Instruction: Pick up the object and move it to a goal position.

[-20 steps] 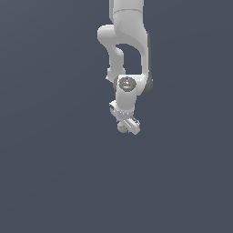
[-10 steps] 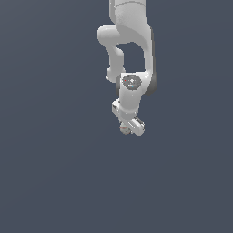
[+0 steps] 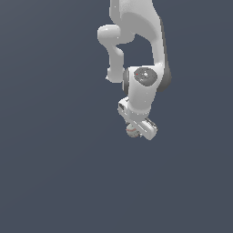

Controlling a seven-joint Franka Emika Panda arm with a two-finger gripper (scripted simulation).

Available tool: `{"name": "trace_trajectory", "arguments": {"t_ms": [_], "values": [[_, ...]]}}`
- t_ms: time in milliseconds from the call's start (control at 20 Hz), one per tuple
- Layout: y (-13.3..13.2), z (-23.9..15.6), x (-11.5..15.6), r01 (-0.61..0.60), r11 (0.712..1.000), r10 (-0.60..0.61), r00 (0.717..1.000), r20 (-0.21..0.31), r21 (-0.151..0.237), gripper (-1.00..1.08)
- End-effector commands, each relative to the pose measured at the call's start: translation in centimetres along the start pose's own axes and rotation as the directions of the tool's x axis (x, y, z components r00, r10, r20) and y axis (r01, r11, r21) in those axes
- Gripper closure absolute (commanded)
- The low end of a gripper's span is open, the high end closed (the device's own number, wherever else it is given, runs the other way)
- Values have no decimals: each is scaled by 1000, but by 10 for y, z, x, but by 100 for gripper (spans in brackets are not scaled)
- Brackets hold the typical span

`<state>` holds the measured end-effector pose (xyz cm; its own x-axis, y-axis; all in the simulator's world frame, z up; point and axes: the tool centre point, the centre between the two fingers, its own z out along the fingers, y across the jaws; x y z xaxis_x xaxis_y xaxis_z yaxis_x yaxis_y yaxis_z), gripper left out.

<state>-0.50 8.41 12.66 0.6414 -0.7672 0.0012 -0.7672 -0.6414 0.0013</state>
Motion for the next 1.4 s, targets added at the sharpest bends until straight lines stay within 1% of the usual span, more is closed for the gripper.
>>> {"name": "trace_trajectory", "arguments": {"t_ms": [0,300,650,1350], "values": [[-16,-17,3,0,1000,0,1000,-1,1,108],[-51,-49,8,0,1000,0,1000,-1,1,108],[-85,-80,13,0,1000,0,1000,-1,1,108],[-137,-126,22,0,1000,0,1000,0,1,108]]}}
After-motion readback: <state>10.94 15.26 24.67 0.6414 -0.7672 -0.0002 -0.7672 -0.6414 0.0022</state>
